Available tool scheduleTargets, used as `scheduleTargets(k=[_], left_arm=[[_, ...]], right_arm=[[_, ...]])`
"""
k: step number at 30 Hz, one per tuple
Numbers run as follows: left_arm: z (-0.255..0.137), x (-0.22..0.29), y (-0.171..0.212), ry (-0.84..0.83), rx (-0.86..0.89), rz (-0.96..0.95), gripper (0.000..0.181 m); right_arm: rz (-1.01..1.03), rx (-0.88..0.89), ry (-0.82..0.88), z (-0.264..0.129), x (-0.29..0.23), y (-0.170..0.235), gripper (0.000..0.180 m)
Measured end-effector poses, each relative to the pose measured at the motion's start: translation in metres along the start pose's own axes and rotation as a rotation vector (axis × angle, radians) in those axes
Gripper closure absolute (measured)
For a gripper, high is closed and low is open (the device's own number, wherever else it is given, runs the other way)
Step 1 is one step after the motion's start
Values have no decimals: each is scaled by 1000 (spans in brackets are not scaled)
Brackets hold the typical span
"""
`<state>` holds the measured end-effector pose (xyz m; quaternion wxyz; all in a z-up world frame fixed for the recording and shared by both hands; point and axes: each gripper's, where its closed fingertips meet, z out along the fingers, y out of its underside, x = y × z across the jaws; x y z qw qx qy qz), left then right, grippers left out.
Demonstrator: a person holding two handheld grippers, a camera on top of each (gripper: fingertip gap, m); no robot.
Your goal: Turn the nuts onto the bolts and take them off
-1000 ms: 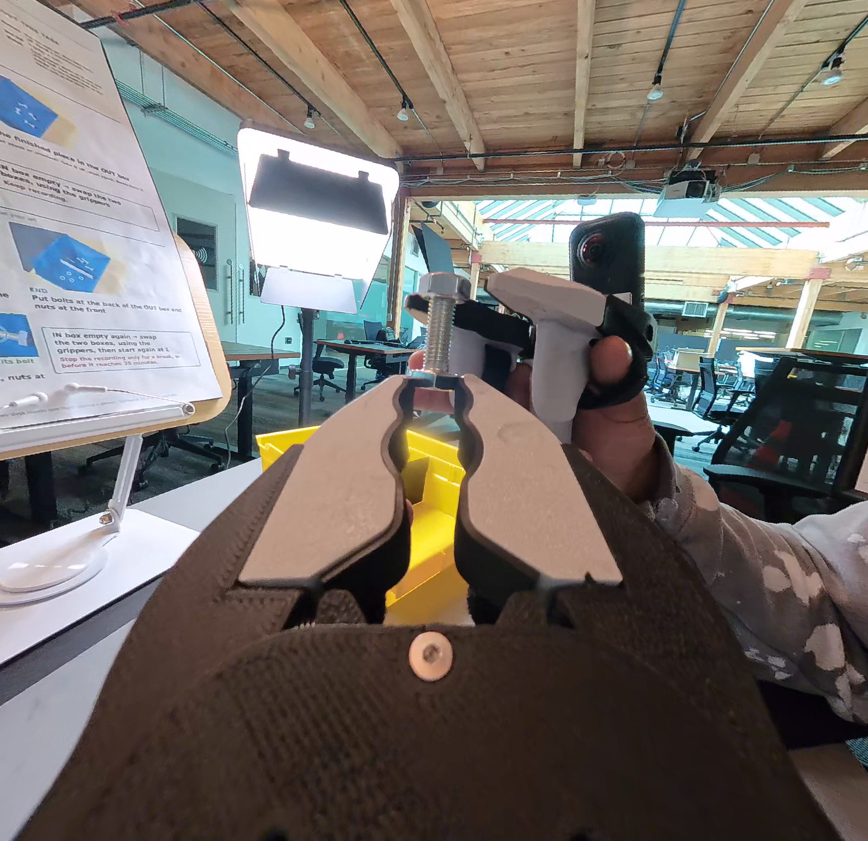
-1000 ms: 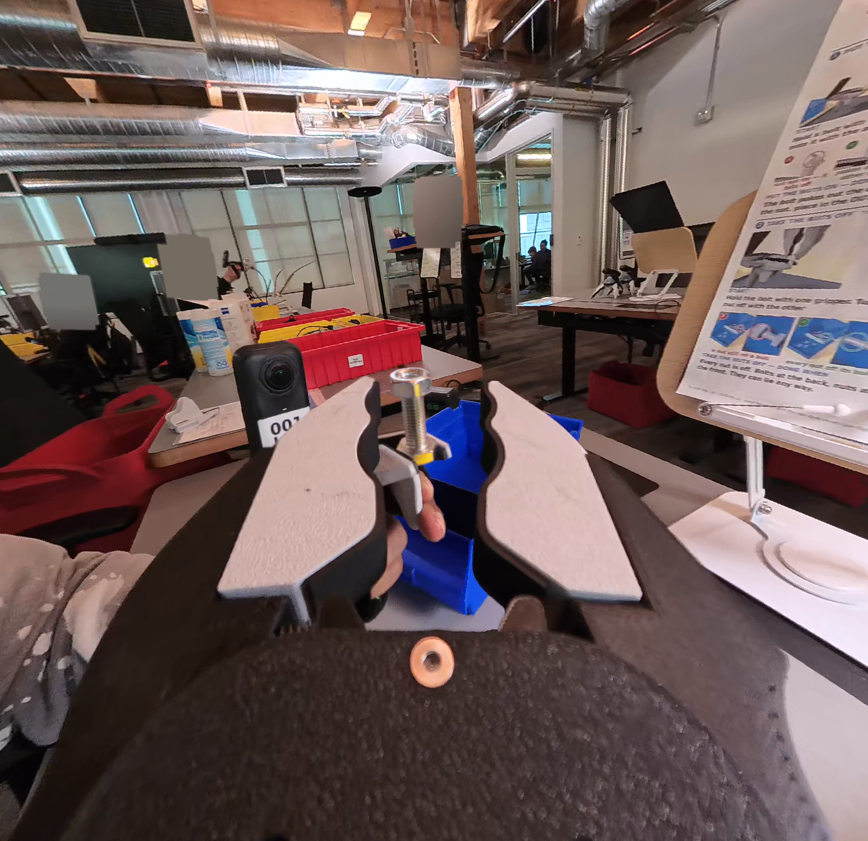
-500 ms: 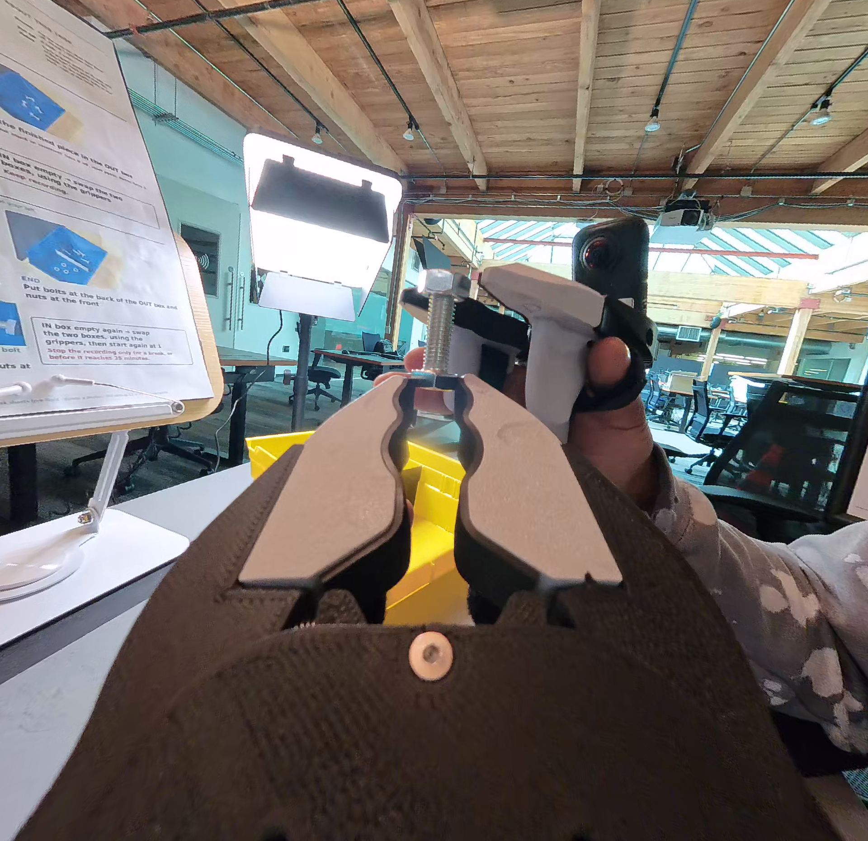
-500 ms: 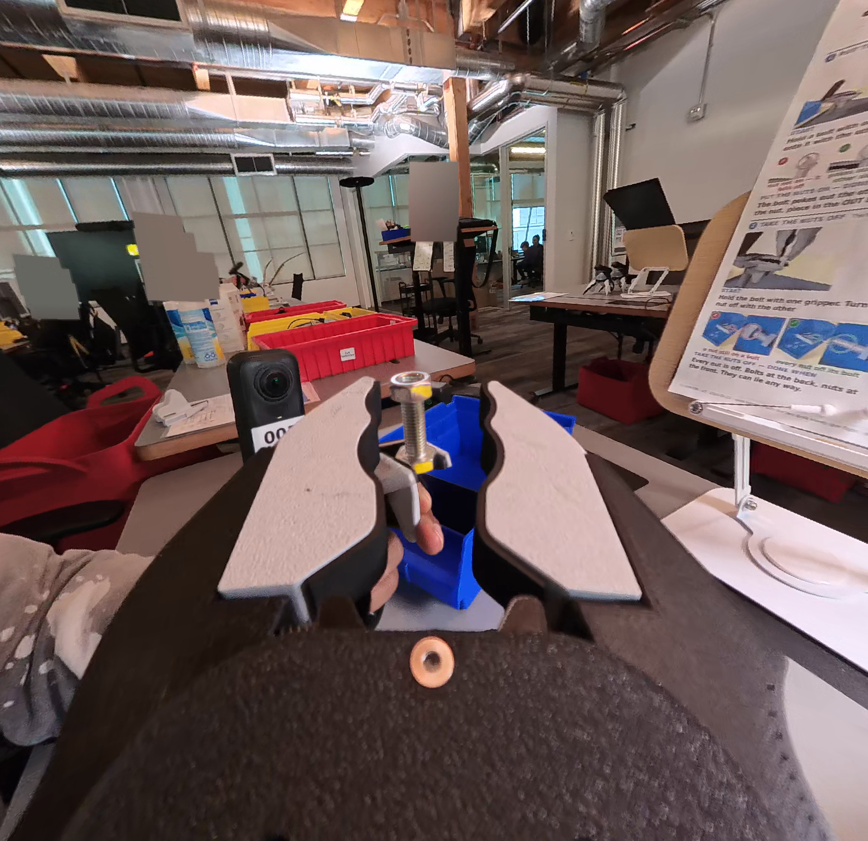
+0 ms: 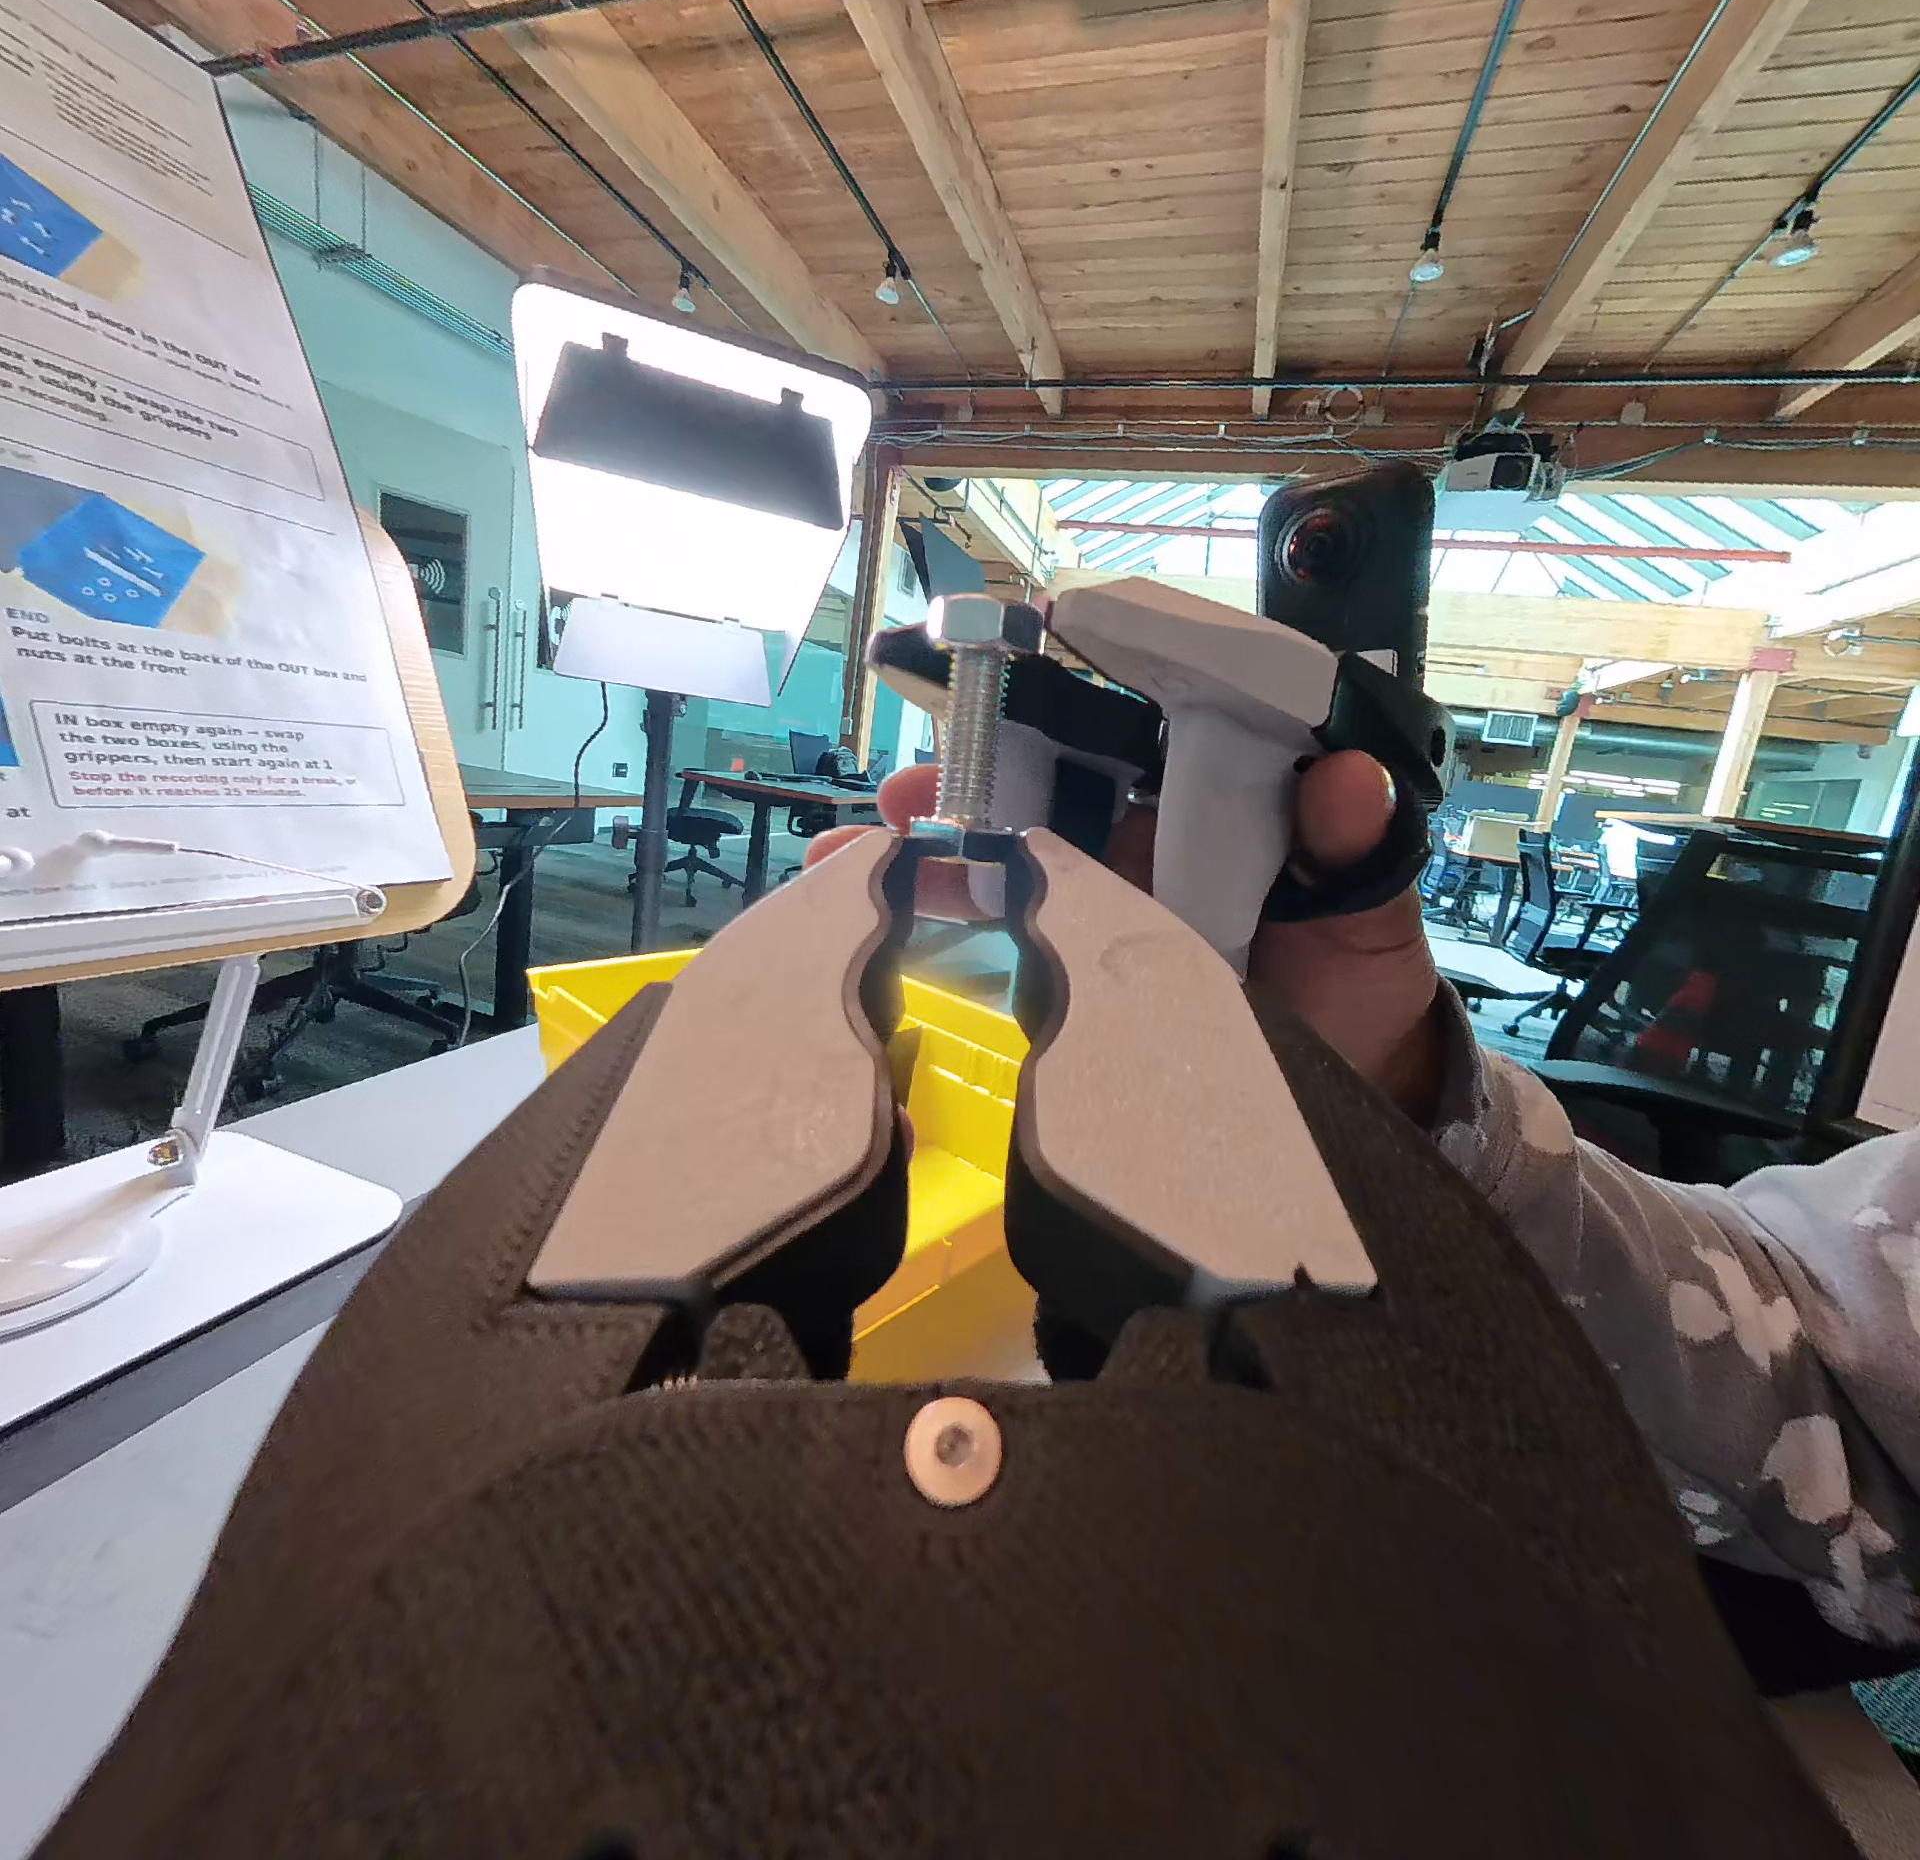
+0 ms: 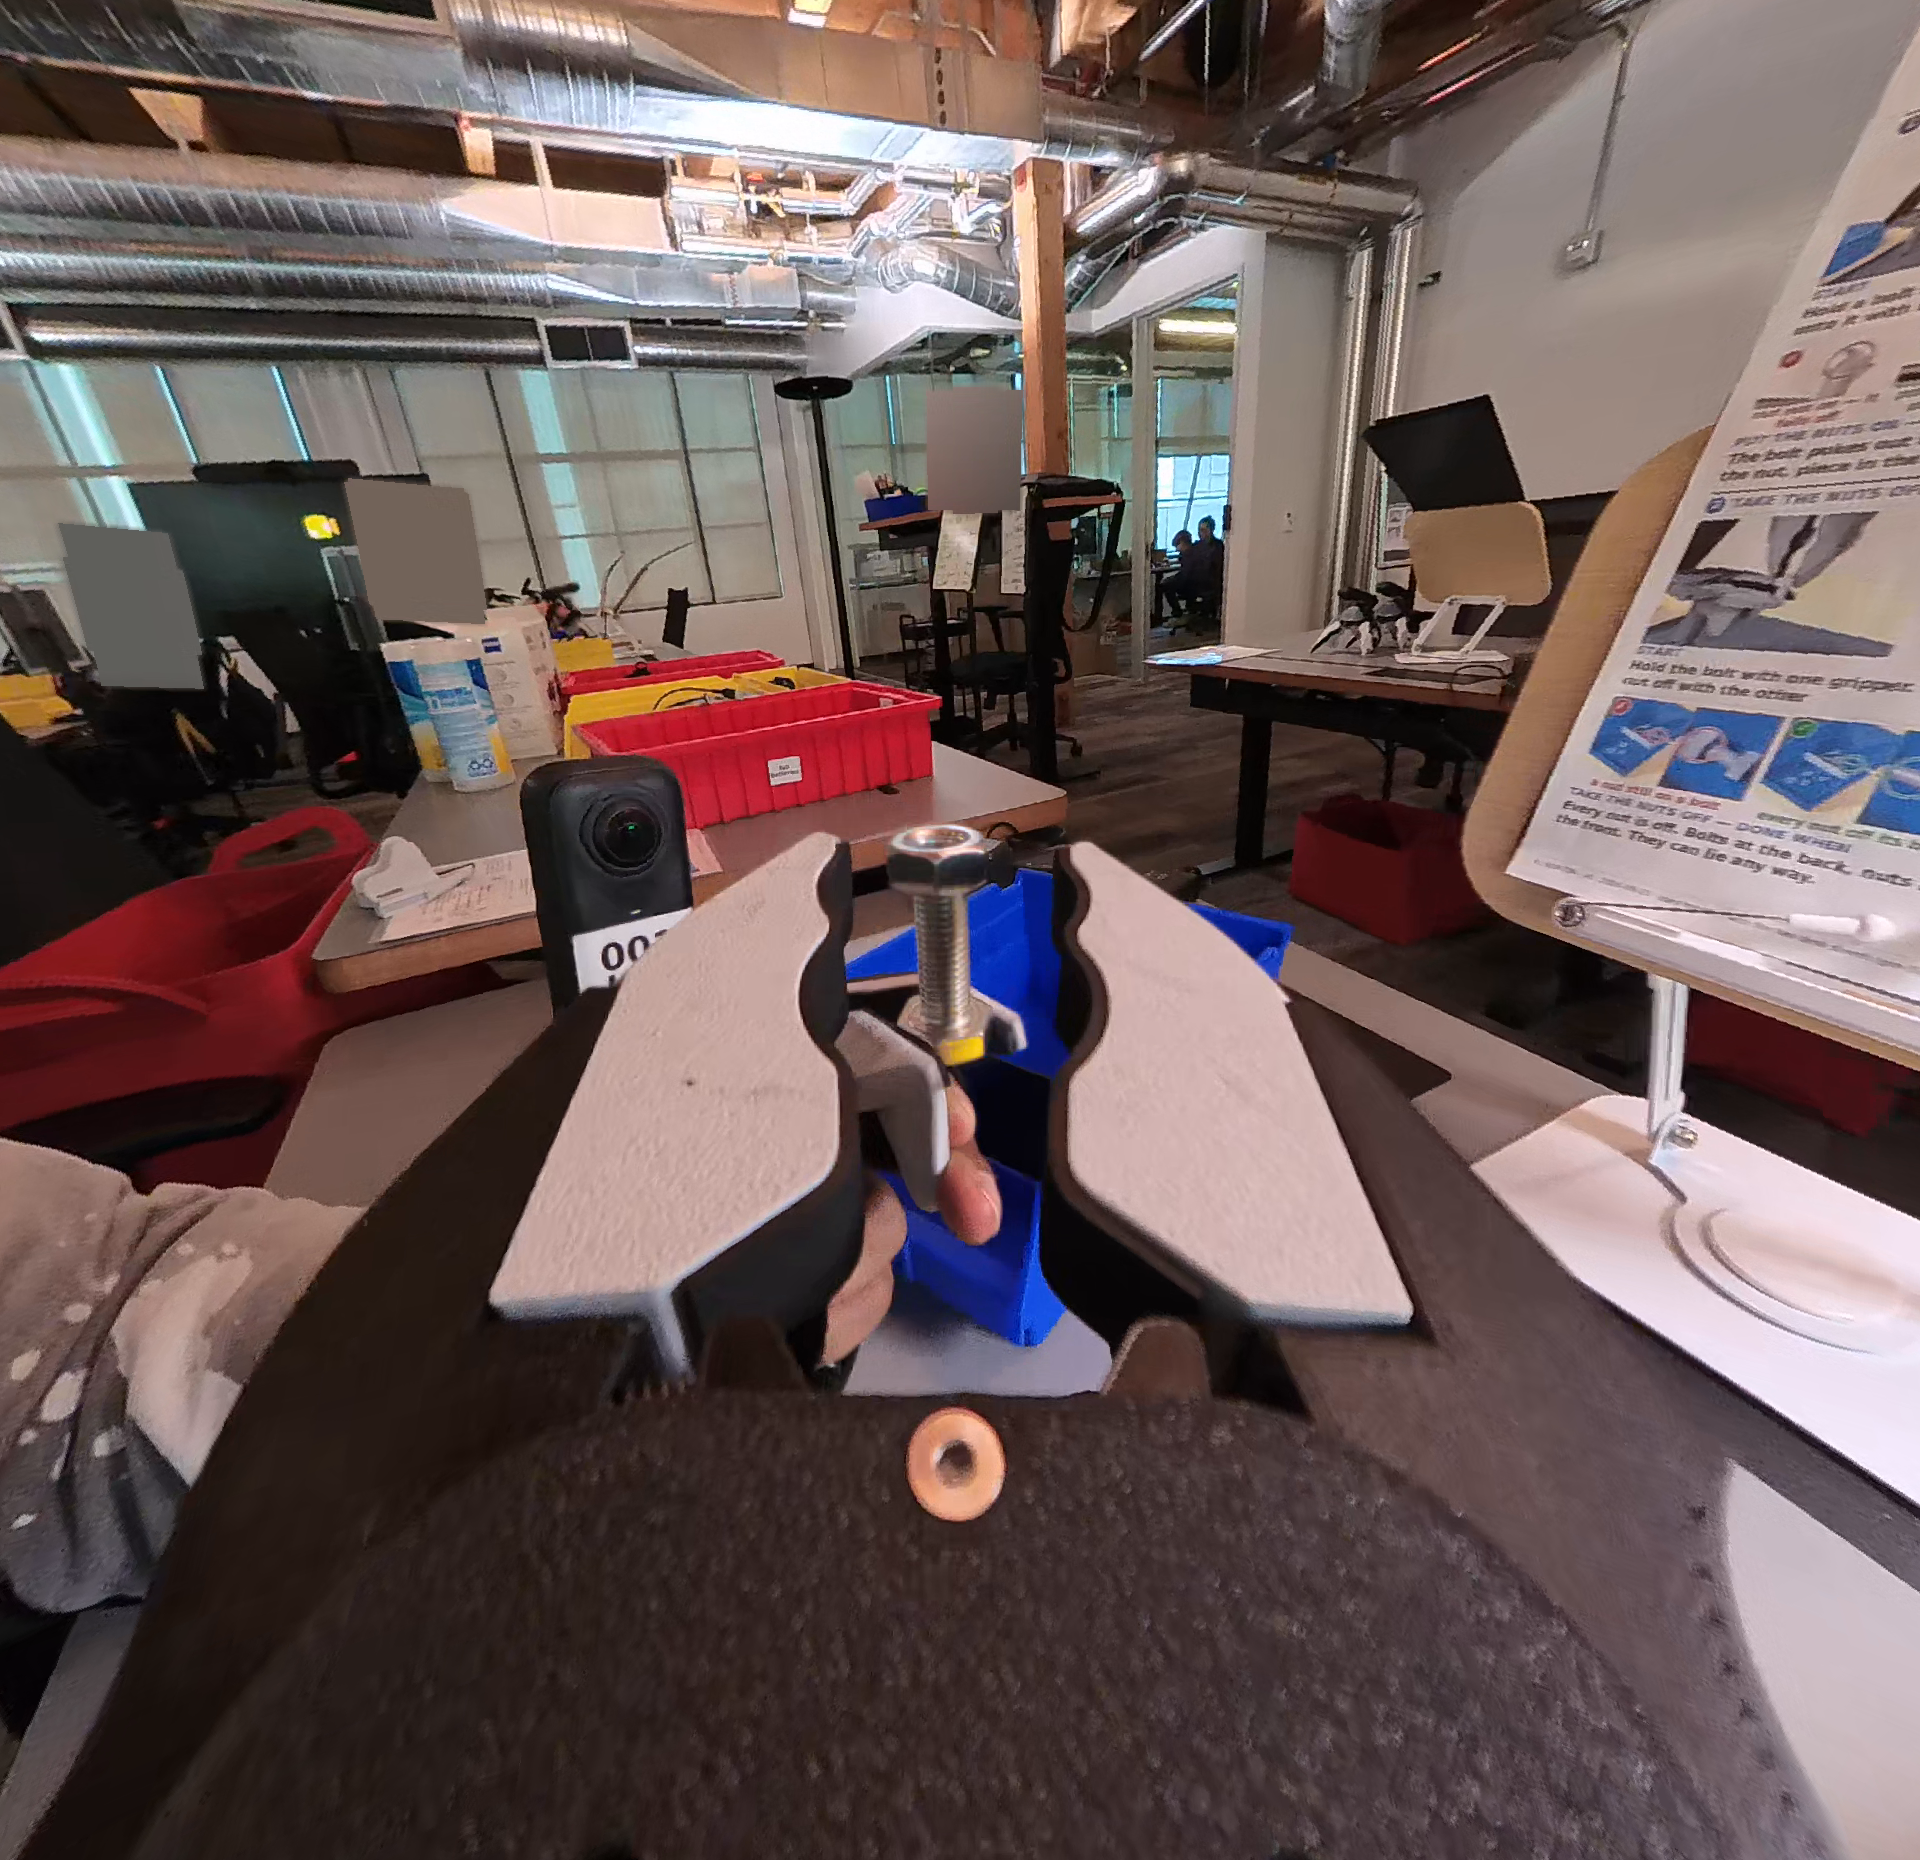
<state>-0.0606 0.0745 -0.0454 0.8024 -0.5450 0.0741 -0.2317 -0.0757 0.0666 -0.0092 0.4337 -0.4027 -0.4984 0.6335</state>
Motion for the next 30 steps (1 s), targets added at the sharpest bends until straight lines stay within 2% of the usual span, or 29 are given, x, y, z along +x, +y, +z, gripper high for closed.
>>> scheduleTargets(k=[9,12,16,21,23,26,30], left_arm=[[2,4,4,20,-22,5,163],[3,5,7,27,-33,-1,163],[1,-4,13,20,-45,-42,163],[1,-8,14,7,-55,-43,163],[0,-10,12,0,-55,-47,163],[-2,-13,9,-8,-54,-48,163],[-3,-16,9,-14,-60,-42,163]], right_arm=[[-15,-6,-19,-2,0,1,152],[-32,-13,-36,-3,-2,1,162],[-54,71,-61,-23,3,-28,162],[-78,0,101,-47,52,-29,163],[-109,-127,254,-60,100,-4,162],[-118,-410,495,-101,183,59,162],[-6,-767,618,-157,239,154,162]])
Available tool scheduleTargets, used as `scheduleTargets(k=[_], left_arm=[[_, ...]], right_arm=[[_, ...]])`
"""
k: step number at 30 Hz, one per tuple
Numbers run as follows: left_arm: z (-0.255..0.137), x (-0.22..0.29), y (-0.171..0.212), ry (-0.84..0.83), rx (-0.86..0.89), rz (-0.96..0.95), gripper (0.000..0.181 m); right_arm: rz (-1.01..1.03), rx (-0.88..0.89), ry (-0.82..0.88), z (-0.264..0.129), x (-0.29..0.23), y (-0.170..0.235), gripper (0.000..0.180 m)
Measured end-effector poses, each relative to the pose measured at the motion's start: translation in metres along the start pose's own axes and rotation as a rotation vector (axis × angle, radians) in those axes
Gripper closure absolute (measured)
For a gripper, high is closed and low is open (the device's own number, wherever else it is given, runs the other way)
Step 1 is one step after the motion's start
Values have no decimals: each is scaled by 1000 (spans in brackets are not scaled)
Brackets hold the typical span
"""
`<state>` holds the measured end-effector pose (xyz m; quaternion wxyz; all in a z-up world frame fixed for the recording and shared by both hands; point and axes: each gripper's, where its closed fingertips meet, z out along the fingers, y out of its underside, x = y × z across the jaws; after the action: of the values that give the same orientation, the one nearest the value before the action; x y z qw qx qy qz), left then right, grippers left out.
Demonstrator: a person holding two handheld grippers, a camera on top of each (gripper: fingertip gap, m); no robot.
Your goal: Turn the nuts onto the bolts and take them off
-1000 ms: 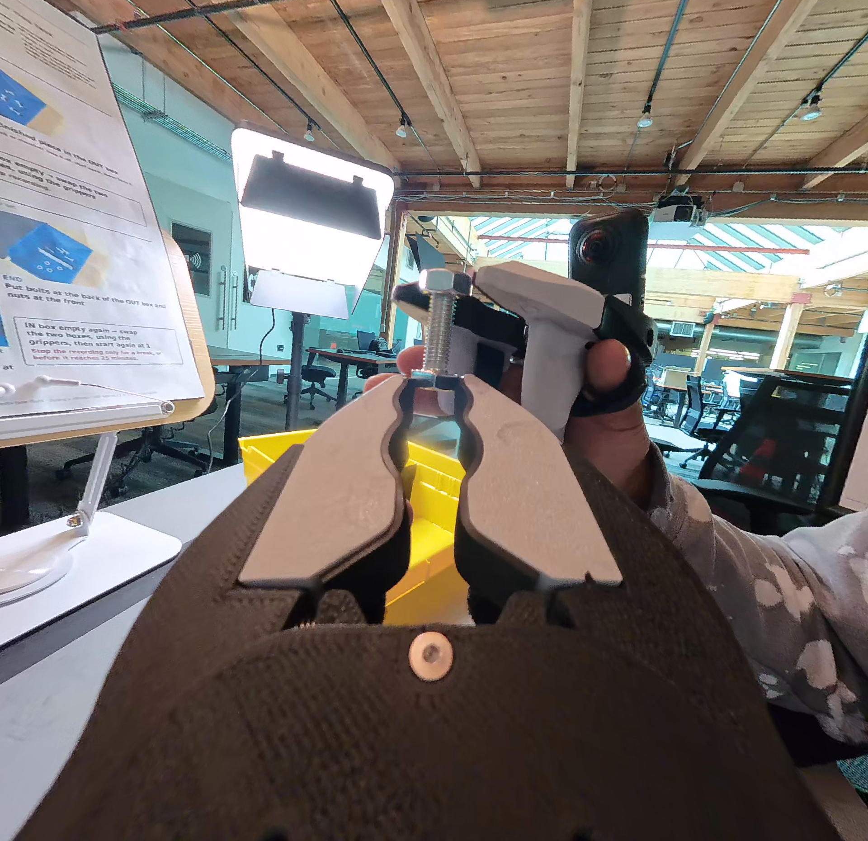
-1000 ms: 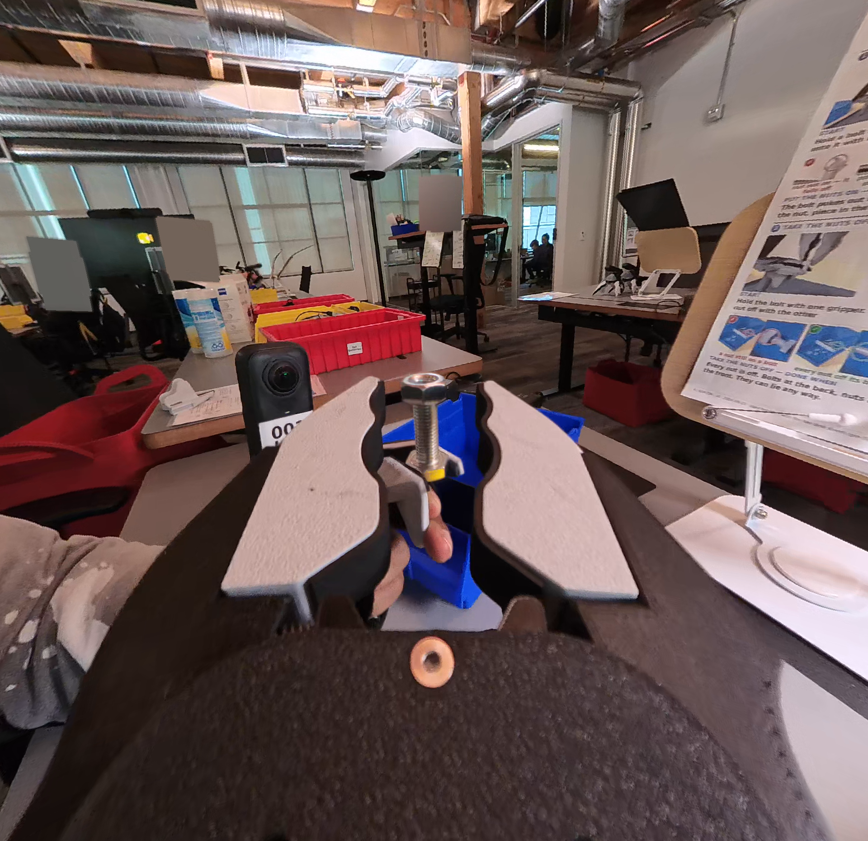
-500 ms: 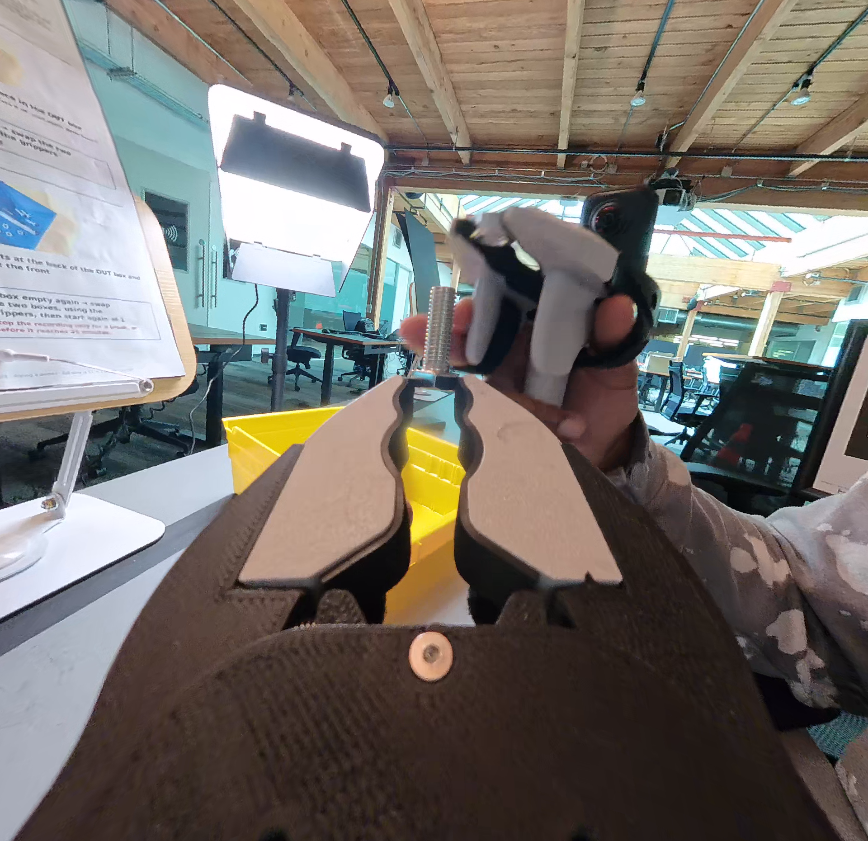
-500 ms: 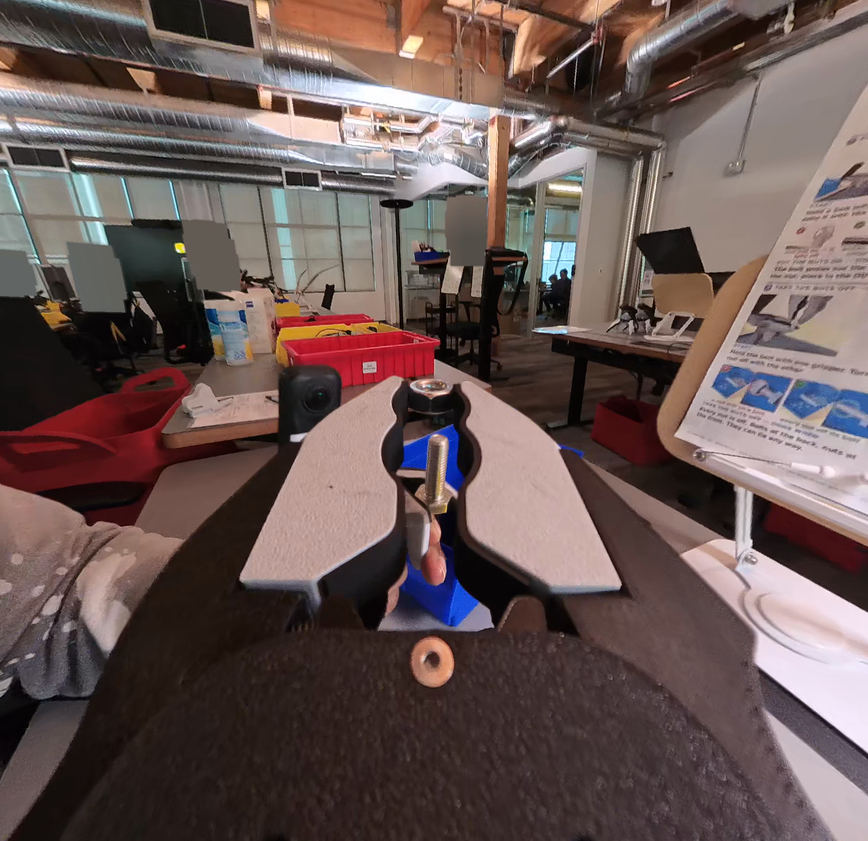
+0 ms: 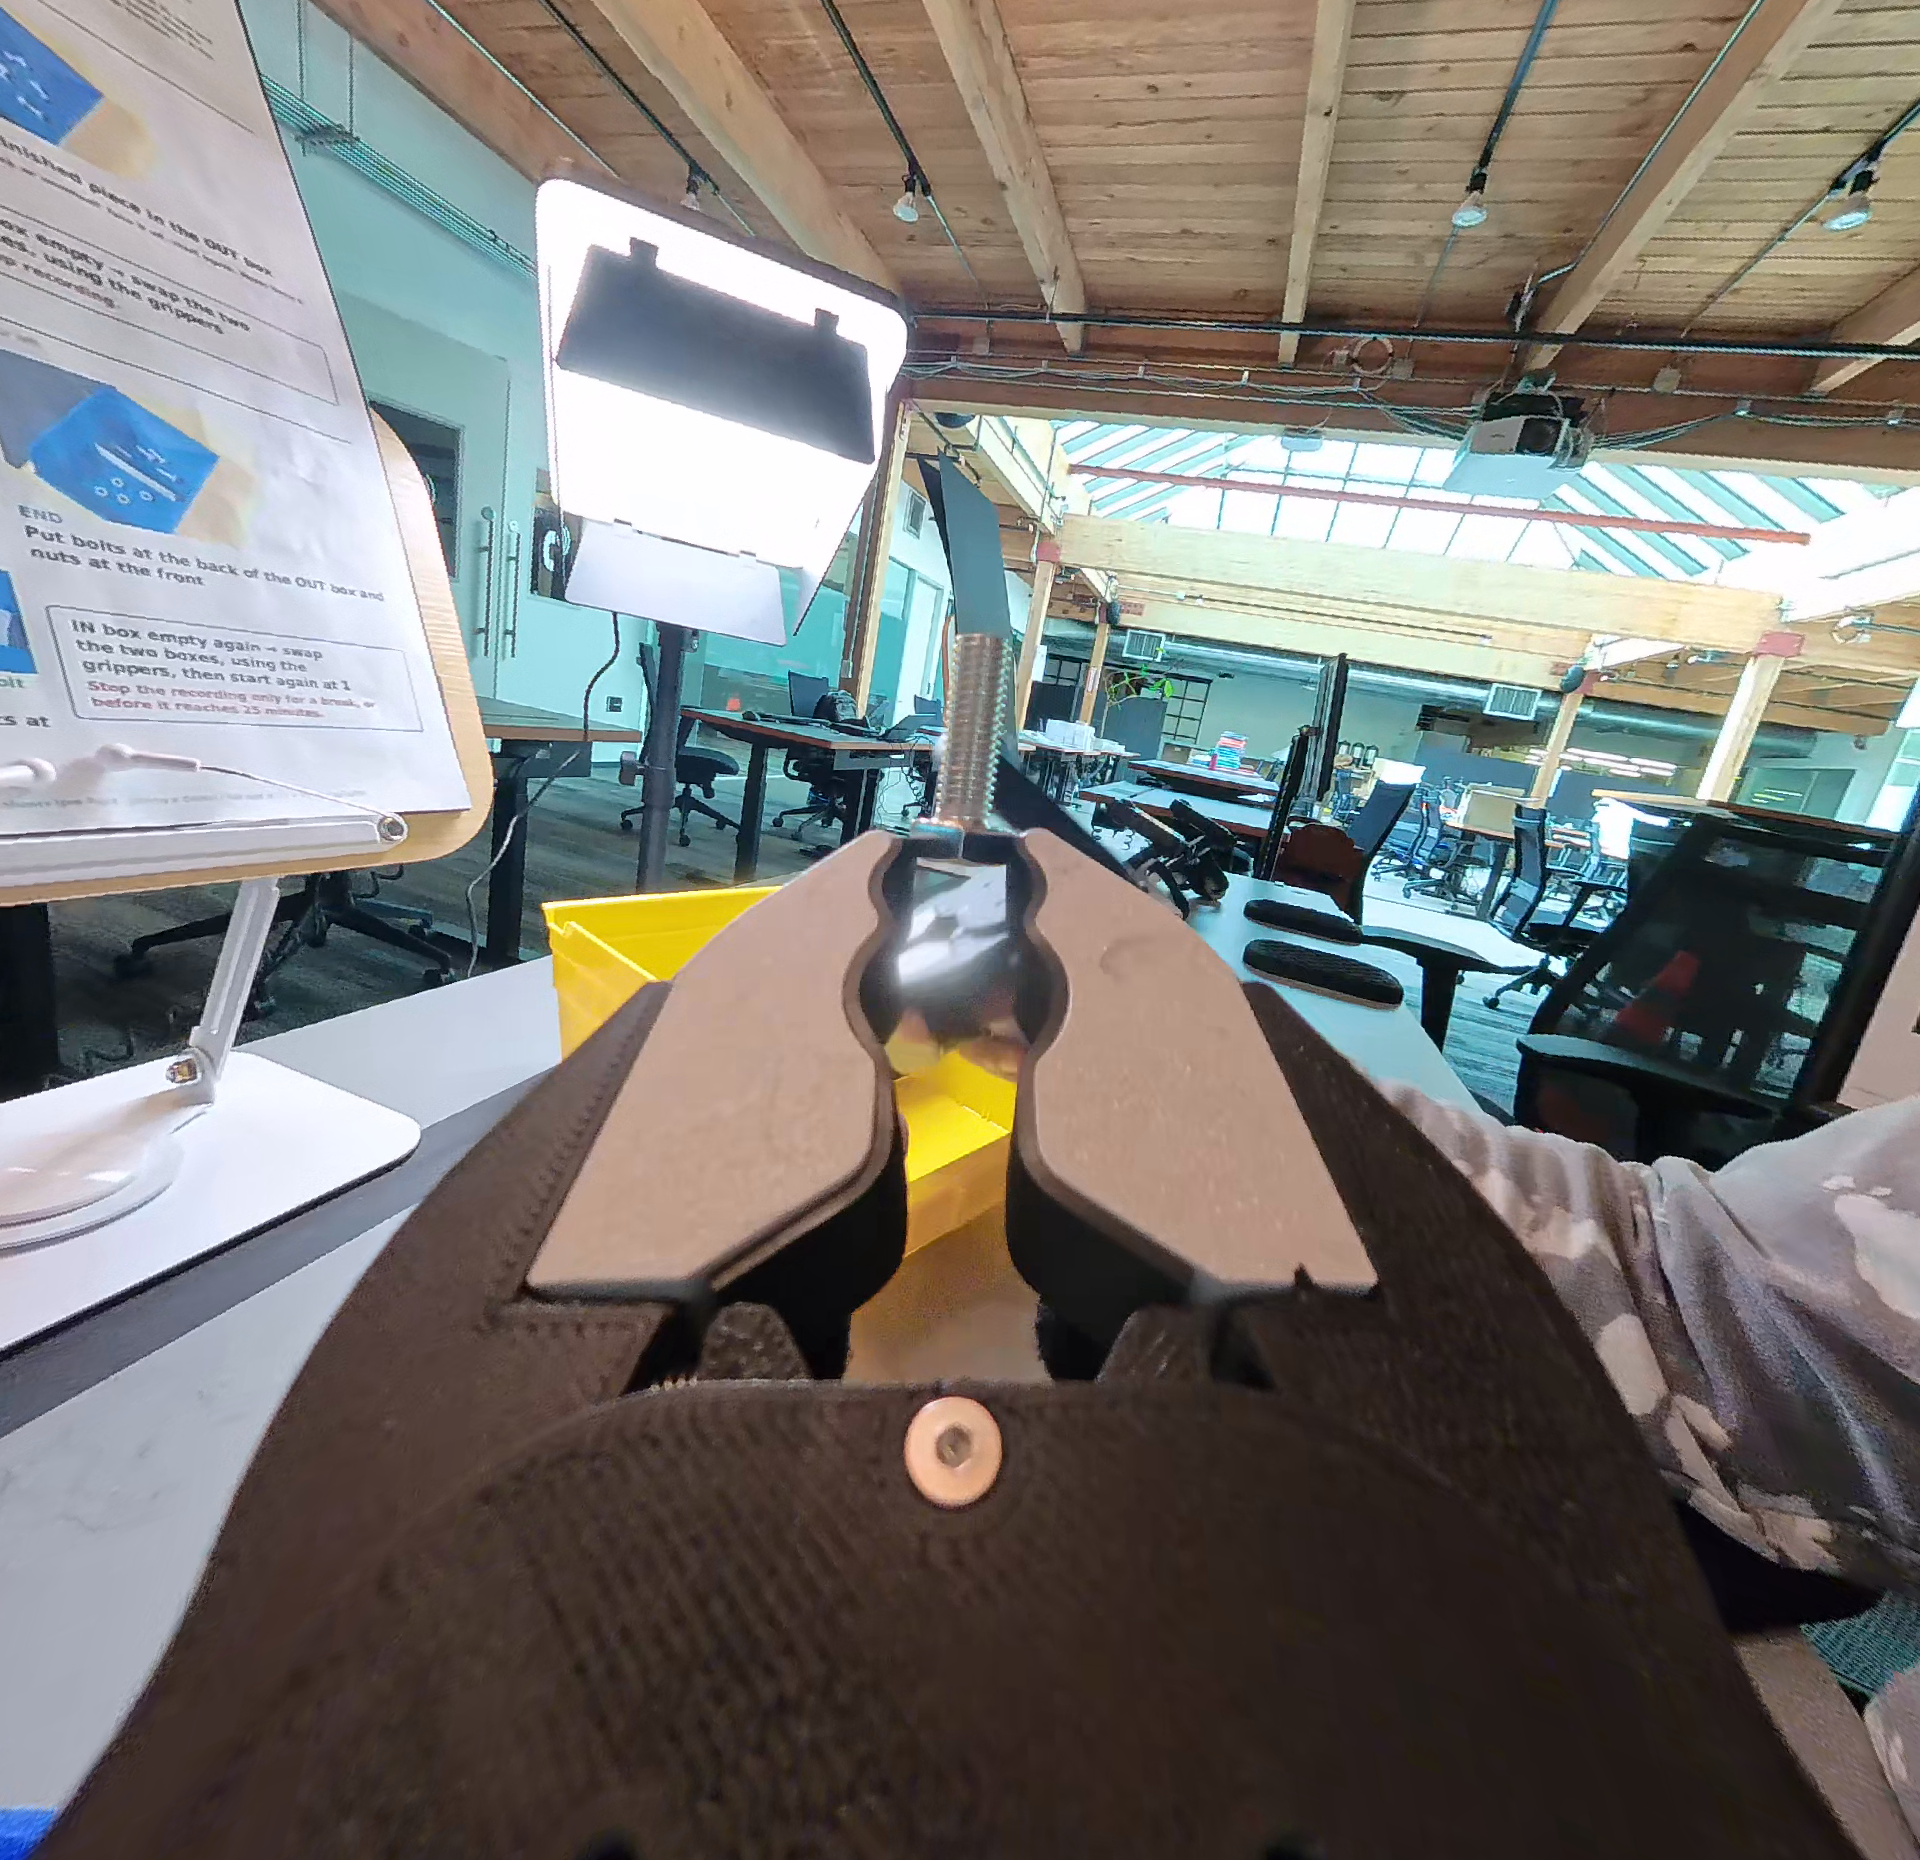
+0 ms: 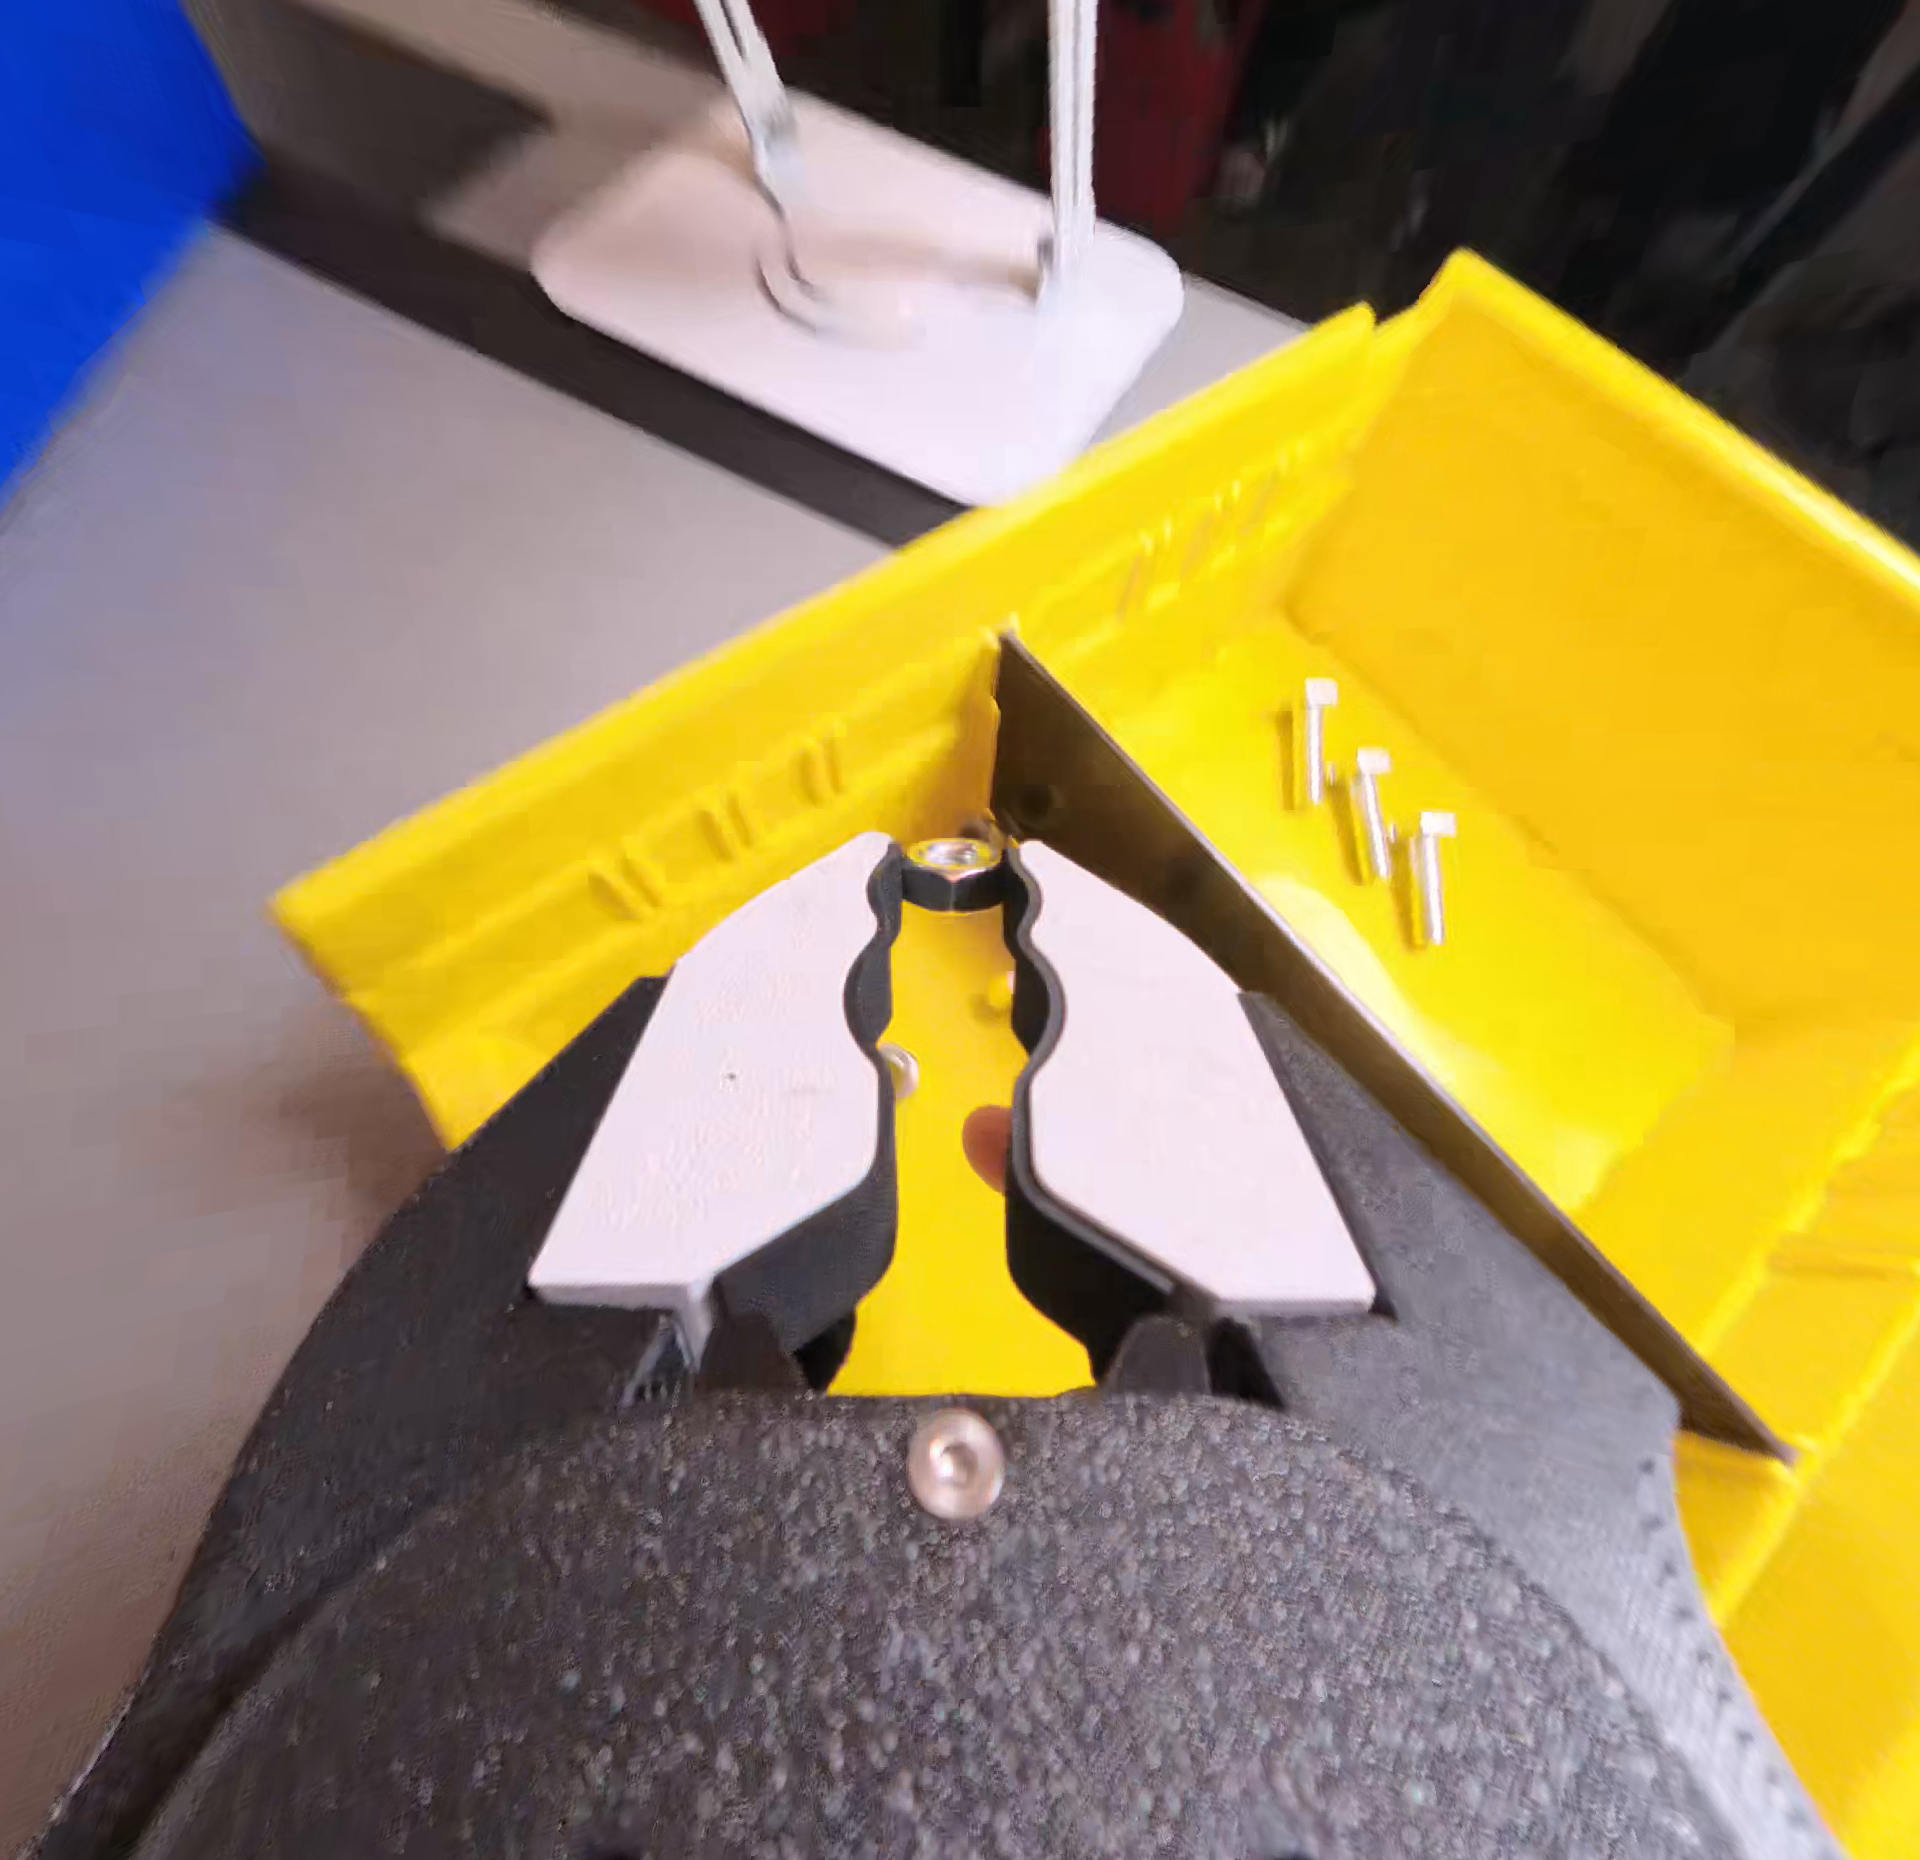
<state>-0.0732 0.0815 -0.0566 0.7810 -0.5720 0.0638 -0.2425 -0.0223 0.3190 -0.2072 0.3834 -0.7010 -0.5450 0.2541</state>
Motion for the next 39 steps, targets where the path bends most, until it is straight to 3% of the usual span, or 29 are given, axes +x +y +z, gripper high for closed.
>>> scheduleTargets(k=[6,11,14,17,21,24,27,31,34,39], left_arm=[[0,-5,6,-6,-21,-7,163],[1,-5,10,-5,-41,-2,163],[2,-6,14,-9,-66,-3,163],[4,-11,26,-25,-133,-13,163],[7,-15,51,-27,-253,-47,162],[8,-15,68,-16,-337,-43,162],[8,-12,87,13,-440,-38,162],[6,-5,107,63,-547,-11,163],[2,-1,123,89,-648,20,162],[-3,-2,135,97,-734,78,162]], right_arm=[[-118,-358,178,21,29,67,162],[-137,-488,203,15,29,84,154],[-102,-376,221,1,31,55,145],[-70,-114,165,-19,20,2,145],[-56,257,-56,-57,-24,-66,146],[-113,394,-276,-82,-70,-89,150],[-268,399,-501,-96,-122,-83,151],[-414,271,-699,-97,-170,-55,151],[-488,206,-728,-90,-189,-43,151],[-659,47,-638,-65,-201,-17,158]])
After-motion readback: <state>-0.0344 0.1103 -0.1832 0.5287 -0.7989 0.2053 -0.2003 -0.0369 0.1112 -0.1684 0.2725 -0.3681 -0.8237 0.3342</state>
